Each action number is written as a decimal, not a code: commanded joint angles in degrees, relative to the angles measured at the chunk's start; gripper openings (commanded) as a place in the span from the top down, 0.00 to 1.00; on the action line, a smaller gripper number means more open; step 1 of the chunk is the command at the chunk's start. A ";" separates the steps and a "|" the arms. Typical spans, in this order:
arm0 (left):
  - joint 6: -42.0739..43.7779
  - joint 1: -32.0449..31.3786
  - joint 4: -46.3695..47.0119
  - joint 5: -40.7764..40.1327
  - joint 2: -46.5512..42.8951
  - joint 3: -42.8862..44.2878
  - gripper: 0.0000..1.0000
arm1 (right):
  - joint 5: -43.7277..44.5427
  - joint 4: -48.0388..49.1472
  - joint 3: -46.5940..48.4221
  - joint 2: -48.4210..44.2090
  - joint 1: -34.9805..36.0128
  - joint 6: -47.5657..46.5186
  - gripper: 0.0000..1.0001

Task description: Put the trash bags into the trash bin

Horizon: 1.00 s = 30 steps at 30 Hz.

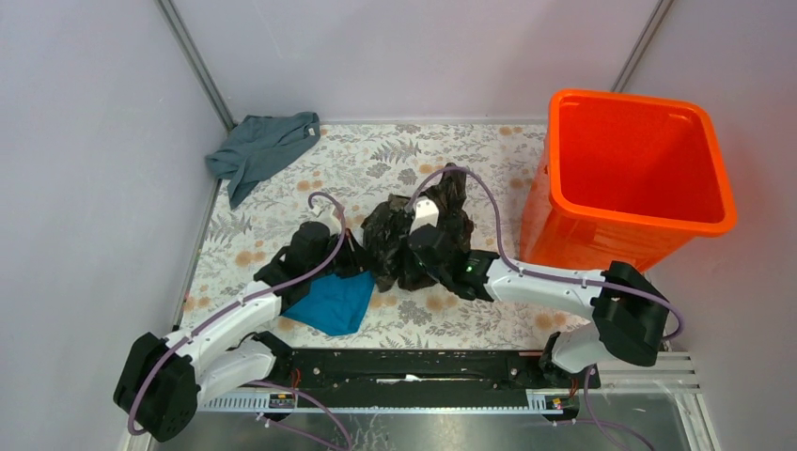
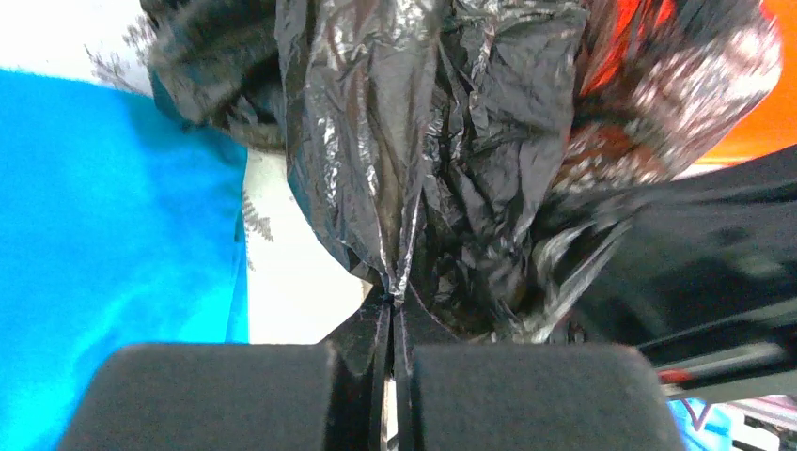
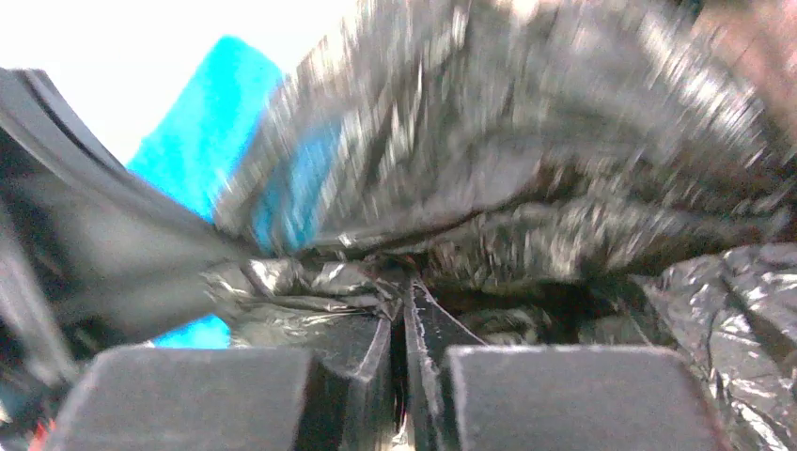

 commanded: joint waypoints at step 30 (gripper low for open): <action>-2.45 0.70 -1.40 -0.88 -10.15 -1.21 1.00 | 11.67 -29.89 15.99 -12.56 -0.06 -7.25 0.00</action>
